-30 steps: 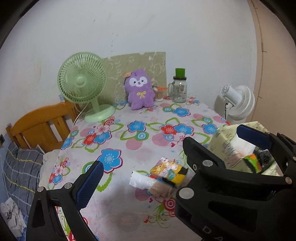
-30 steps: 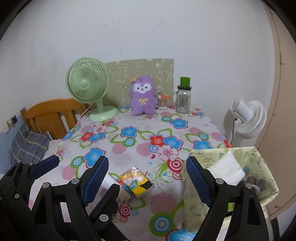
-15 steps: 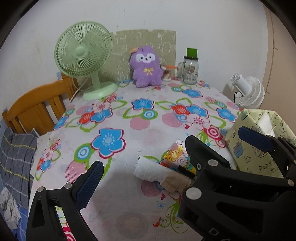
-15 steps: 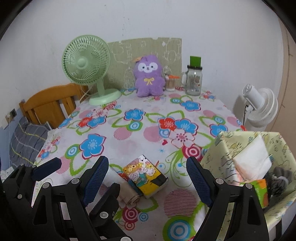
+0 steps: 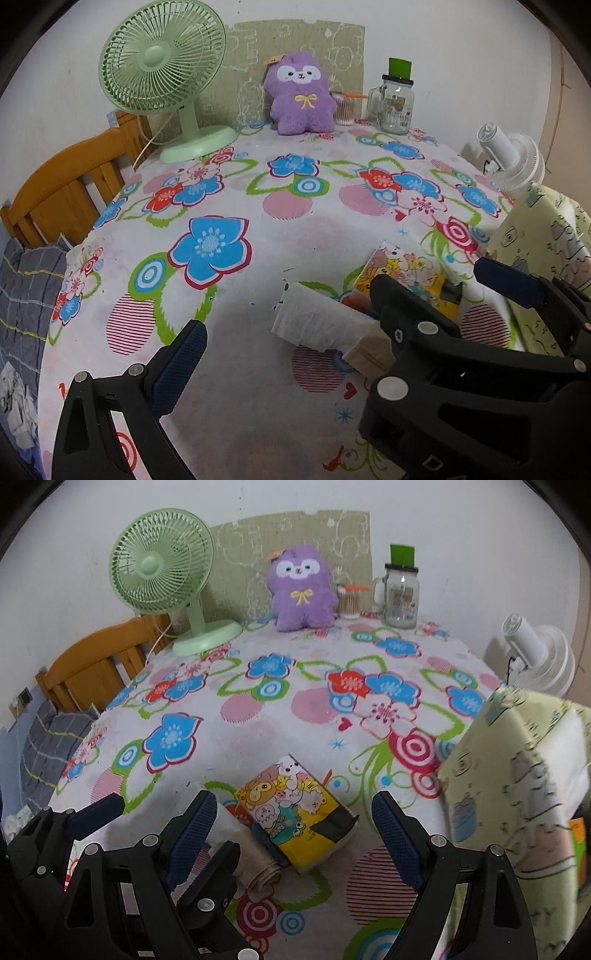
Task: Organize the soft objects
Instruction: 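Move right gripper to the yellow cartoon pack while left gripper reaches the white roll, then close right gripper on the yellow cartoon pack while left gripper closes on the white roll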
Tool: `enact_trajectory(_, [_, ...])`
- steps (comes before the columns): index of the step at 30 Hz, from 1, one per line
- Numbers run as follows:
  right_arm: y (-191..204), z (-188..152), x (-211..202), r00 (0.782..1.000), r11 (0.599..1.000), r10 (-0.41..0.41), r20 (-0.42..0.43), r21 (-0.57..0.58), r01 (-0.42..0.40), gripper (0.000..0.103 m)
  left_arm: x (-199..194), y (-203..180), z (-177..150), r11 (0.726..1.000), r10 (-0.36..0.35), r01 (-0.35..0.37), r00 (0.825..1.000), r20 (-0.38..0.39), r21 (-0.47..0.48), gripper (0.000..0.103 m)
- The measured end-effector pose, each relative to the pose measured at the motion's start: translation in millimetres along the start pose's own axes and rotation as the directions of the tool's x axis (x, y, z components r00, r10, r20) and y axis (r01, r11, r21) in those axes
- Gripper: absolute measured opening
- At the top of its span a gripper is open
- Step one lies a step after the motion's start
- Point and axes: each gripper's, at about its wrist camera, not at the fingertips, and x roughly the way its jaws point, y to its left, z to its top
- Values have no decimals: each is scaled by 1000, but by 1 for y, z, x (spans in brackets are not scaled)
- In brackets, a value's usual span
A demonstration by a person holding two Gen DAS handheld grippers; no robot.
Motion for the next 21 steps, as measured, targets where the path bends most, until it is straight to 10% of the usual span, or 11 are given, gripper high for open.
enact_trajectory(11, [-3,-3,24,998,1000,13,-61,20,-12,88,16,-2,-1,1000,-2,3,999,-34,14,101])
enact_trajectory(21, [-6,-2,25,998,1000,-11,-66,5,11,65,20,-7,-1,999,-14,16,999,-48,31,101])
